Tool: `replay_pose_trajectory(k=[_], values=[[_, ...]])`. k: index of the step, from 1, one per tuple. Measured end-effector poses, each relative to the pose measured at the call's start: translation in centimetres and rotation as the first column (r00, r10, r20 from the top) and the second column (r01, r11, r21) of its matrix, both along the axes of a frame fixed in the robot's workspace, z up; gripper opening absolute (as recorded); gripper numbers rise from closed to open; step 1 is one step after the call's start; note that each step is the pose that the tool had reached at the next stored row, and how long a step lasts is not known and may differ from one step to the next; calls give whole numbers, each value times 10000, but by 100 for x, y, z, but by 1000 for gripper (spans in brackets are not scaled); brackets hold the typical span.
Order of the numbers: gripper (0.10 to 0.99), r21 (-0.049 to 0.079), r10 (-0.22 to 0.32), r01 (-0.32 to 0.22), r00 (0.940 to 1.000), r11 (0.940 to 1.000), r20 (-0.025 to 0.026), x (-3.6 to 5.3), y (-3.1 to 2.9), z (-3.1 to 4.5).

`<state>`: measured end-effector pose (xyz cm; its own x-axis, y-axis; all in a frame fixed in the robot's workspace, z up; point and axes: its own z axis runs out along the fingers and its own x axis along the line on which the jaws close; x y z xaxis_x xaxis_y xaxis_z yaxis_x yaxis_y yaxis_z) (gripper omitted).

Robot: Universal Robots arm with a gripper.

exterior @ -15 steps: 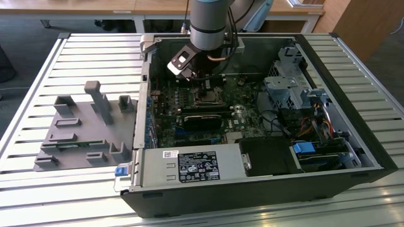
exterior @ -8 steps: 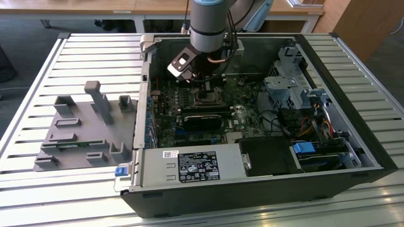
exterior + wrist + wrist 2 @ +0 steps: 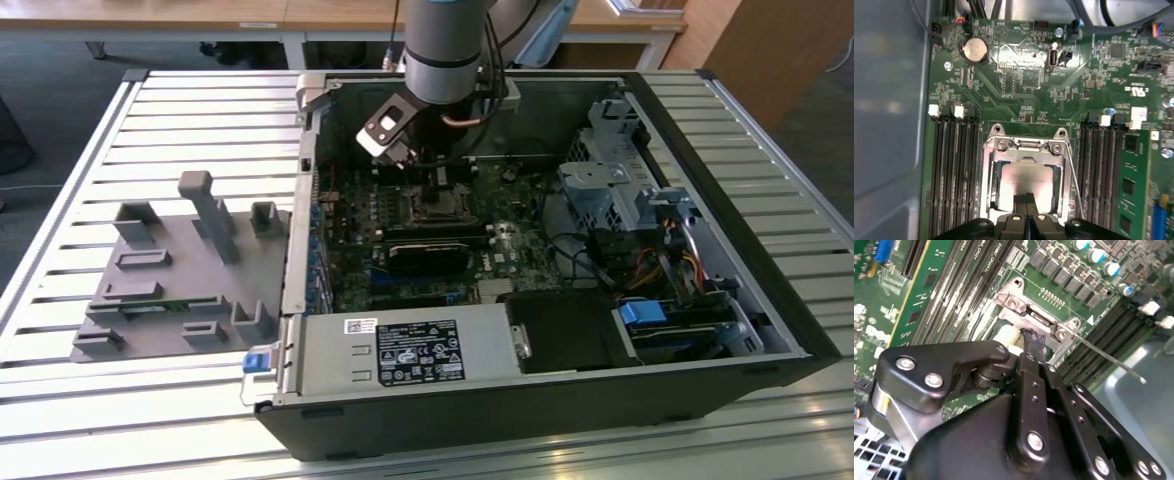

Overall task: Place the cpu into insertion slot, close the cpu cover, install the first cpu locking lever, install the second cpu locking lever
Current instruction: 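Close the cpu cover, then install the first cpu locking lever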

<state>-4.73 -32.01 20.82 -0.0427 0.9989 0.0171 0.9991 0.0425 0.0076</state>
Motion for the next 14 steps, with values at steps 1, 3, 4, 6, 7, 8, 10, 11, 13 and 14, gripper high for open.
replay_pose_trajectory(k=[1, 3, 4, 6, 7, 8, 10, 11, 13, 14], values=[[106, 1, 0, 0, 10000, 10000, 0, 0, 0, 5], [106, 2, 1, -1, 10000, 10000, 0, 16, 0, 5], [106, 1, 0, 0, 10000, 10000, 0, 25, 0, 6], [106, 0, 1, -1, 10000, 10000, -1, 44, 0, 6], [106, 0, 0, 0, 10000, 10000, 0, 52, 0, 6], [106, 0, 0, 0, 10000, 10000, 0, 59, 0, 6], [106, 2, 0, 0, 10000, 10000, 1, 67, 0, 5], [106, 0, -1, 1, 10000, 10000, 0, 68, 0, 6], [106, 0, -1, 1, 10000, 10000, 0, 72, 0, 6], [106, 0, -1, 1, 10000, 10000, 0, 72, 0, 6]])
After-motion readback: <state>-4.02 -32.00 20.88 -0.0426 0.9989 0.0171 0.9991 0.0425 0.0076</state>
